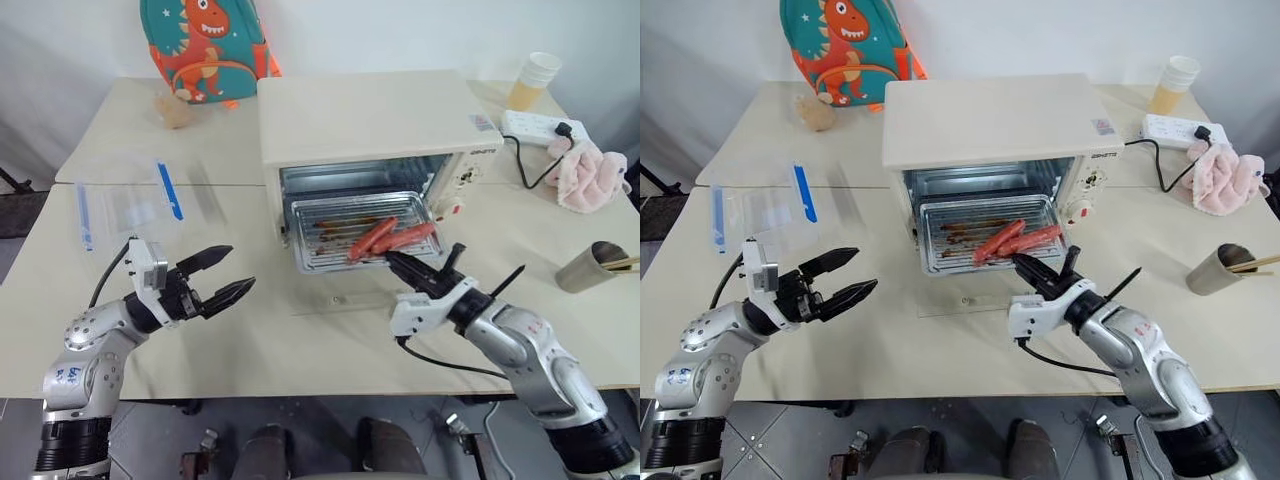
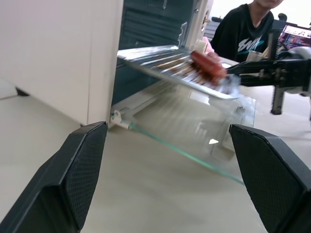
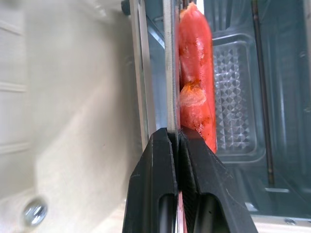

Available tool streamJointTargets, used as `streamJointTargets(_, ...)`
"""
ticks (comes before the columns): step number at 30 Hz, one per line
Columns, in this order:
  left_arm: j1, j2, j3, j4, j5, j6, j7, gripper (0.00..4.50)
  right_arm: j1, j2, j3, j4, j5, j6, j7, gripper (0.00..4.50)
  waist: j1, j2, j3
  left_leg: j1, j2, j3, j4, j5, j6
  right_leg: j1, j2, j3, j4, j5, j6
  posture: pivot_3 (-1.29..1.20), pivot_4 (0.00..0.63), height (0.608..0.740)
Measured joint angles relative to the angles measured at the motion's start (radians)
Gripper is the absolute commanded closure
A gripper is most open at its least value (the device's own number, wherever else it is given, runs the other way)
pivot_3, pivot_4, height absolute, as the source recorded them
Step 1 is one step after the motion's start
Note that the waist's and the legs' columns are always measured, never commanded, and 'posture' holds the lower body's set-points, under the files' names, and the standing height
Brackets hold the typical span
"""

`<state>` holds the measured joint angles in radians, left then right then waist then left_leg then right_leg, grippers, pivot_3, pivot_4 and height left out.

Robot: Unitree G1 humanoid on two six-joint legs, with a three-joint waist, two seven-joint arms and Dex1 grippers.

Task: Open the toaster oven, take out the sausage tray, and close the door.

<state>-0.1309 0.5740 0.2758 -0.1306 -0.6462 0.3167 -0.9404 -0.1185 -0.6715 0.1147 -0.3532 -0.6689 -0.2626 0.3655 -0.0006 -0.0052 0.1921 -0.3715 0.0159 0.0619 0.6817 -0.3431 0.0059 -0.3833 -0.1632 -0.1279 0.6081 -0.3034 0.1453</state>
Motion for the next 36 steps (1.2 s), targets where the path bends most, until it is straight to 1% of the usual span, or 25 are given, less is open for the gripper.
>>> streamJointTargets(3,-0.001,0.019,0.0,-0.001,-0.059,0.096,-0.002,0.12,0.053,-0.021,-0.033,-0.025,0.013,-0.04,-0.007,4.5,0.0,0.0,0.0,0.0,0.0,0.0,0.0,0.0,0.0,0.001,0.0,0.0,0.0,0.0,0.0,0.0,0.15,0.74)
streamJointTargets(6,-0.024,0.02,0.001,-0.013,-0.169,0.257,0.042,0.12,0.073,-0.028,-0.054,-0.034,0.021,-0.066,-0.01,4.5,0.0,0.0,0.0,0.001,0.0,-0.001,0.001,0.0,0.0,0.001,0.0,0.001,0.0,0.0,0.0,0.0,0.15,0.74)
streamJointTargets(8,-0.084,0.031,0.003,-0.012,-0.286,0.448,0.137,0.12,0.091,-0.031,-0.066,-0.037,0.021,-0.077,-0.01,4.5,0.002,0.0,0.0,0.002,0.0,-0.008,0.001,0.0,0.001,0.001,0.0,0.002,0.001,0.0,0.0,0.0,0.15,0.74)
streamJointTargets(9,-0.121,0.031,0.009,-0.009,-0.364,0.563,0.21,0.12,0.095,-0.031,-0.069,-0.038,0.021,-0.084,-0.01,4.5,0.002,0.0,0.0,0.002,0.0,-0.009,0.001,0.0,0.001,0.002,-0.001,0.002,0.001,0.0,0.0,0.0,0.15,0.74)
streamJointTargets(10,-0.146,0.03,0.012,-0.008,-0.413,0.628,0.253,0.12,0.095,-0.031,-0.069,-0.04,0.021,-0.087,-0.01,4.5,0.001,0.0,0.0,0.002,0.0,-0.009,0.001,0.001,0.001,0.002,-0.001,0.002,0.001,0.0,0.0,0.0,0.15,0.74)
streamJointTargets(12,-0.233,0.013,0.011,0.036,-0.543,0.816,0.394,0.12,0.096,-0.031,-0.073,-0.046,0.021,-0.087,-0.009,4.5,0.001,0.0,0.0,0.003,-0.001,-0.011,0.002,0.001,0.001,0.003,-0.001,0.001,0.002,0.0,0.0,0.0,0.15,0.74)
streamJointTargets(14,-0.279,-0.019,0.008,0.069,-0.663,0.92,0.496,0.12,0.095,-0.031,-0.073,-0.052,0.021,-0.089,-0.007,4.5,0.0,0.0,0.0,0.003,-0.001,-0.011,0.001,0.001,0.001,0.004,-0.001,0.002,0.002,0.0,0.0,0.0,0.15,0.74)
streamJointTargets(17,-0.31,-0.076,-0.007,0.12,-0.816,1.002,0.664,0.12,0.09,-0.03,-0.073,-0.053,0.022,-0.089,-0.004,4.5,-0.002,0.0,0.0,0.004,-0.001,-0.012,0.001,0.0,0.001,0.004,-0.001,0.001,0.002,0.0,0.0,0.0,0.15,0.74)
streamJointTargets(21,-0.332,-0.146,-0.021,0.172,-0.947,0.993,0.872,0.12,0.079,-0.029,-0.07,-0.053,0.031,-0.095,0.012,4.5,0.0,0.0,0.0,0.004,-0.001,-0.012,0.002,0.001,0.0,0.005,-0.001,0.001,0.002,0.0,0.0,0.0,0.15,0.74)
streamJointTargets(24,-0.356,-0.232,-0.03,0.203,-1.038,0.925,1.017,0.6,0.057,-0.029,-0.044,-0.054,0.052,-0.123,0.035,4.5,0.005,0.0,0.0,0.004,-0.002,-0.013,0.003,0.001,0.001,0.007,-0.001,0.001,0.0,0.0,0.0,0.0,0.15,0.74)
streamJointTargets(25,-0.368,-0.254,-0.038,0.218,-1.065,0.9,1.059,0.93,0.056,-0.029,-0.036,-0.055,0.059,-0.132,0.044,4.5,0.01,-0.001,0.0,0.004,-0.002,-0.014,0.003,0.001,0.001,0.007,-0.001,0.001,0.0,0.0,0.0,0.0,0.15,0.74)
streamJointTargets(29,-0.369,-0.254,-0.057,0.224,-1.152,0.864,1.155,2.12,0.057,-0.03,-0.037,-0.055,0.07,-0.129,0.062,4.5,0.013,-0.001,0.0,0.004,-0.002,-0.013,0.003,0.001,0.001,0.007,0.0,0.002,-0.001,0.0,0.0,0.0,0.15,0.74)
streamJointTargets(30,-0.369,-0.251,-0.064,0.224,-1.172,0.86,1.171,2.48,0.057,-0.029,-0.038,-0.055,0.071,-0.129,0.063,4.5,0.014,-0.001,0.0,0.004,-0.002,-0.013,0.003,0.001,0.001,0.007,0.0,0.002,-0.001,0.0,0.0,0.0,0.15,0.74)
streamJointTargets(33,-0.369,-0.233,-0.093,0.224,-1.246,0.85,1.215,3.32,0.055,-0.03,-0.041,-0.054,0.072,-0.128,0.065,4.5,0.017,-0.001,0.0,0.004,-0.002,-0.013,0.003,0.001,0.001,0.007,0.0,0.002,-0.001,0.0,0.0,0.0,0.15,0.74)
streamJointTargets(36,-0.368,-0.222,-0.103,0.224,-1.282,0.843,1.241,4.11,0.045,-0.03,-0.043,-0.054,0.075,-0.13,0.066,4.5,0.02,-0.001,0.0,0.004,-0.002,-0.012,0.003,0.001,0.001,0.007,0.0,0.002,-0.001,0.0,0.0,0.0,0.15,0.74)
